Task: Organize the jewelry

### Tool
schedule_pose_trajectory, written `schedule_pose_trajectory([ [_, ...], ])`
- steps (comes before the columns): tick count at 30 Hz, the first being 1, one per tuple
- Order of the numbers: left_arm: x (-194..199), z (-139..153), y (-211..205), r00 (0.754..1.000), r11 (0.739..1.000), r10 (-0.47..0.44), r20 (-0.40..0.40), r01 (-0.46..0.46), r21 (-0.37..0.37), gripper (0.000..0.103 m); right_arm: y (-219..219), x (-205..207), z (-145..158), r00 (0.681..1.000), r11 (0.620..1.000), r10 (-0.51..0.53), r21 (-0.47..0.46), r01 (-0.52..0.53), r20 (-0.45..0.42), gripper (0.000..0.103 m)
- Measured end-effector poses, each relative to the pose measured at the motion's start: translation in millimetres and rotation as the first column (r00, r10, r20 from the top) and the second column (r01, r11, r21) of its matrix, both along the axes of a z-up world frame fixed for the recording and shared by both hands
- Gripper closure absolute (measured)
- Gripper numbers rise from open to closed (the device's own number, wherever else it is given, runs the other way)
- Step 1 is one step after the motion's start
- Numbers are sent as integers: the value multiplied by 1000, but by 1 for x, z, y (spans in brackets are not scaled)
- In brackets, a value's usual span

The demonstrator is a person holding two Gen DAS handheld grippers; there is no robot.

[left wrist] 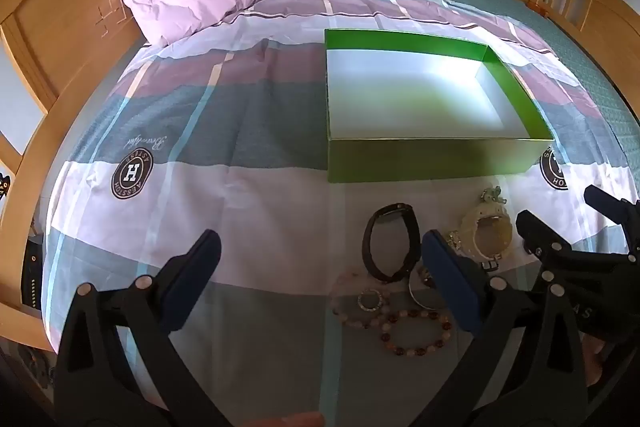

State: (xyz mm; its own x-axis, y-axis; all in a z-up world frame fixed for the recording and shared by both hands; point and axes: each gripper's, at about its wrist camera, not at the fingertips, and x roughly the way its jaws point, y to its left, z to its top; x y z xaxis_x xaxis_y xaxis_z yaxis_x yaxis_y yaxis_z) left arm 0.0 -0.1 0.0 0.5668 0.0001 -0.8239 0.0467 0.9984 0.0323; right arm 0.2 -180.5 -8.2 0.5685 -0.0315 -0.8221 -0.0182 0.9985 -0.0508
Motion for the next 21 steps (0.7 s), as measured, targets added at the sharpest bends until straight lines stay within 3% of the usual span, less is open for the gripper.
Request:
schedule_pose_trajectory([
  [21,-3,-5,-4,1000,1000,-3,-9,3,9,2,0,1,-3,1000,1000,16,24,-15,-18,1],
])
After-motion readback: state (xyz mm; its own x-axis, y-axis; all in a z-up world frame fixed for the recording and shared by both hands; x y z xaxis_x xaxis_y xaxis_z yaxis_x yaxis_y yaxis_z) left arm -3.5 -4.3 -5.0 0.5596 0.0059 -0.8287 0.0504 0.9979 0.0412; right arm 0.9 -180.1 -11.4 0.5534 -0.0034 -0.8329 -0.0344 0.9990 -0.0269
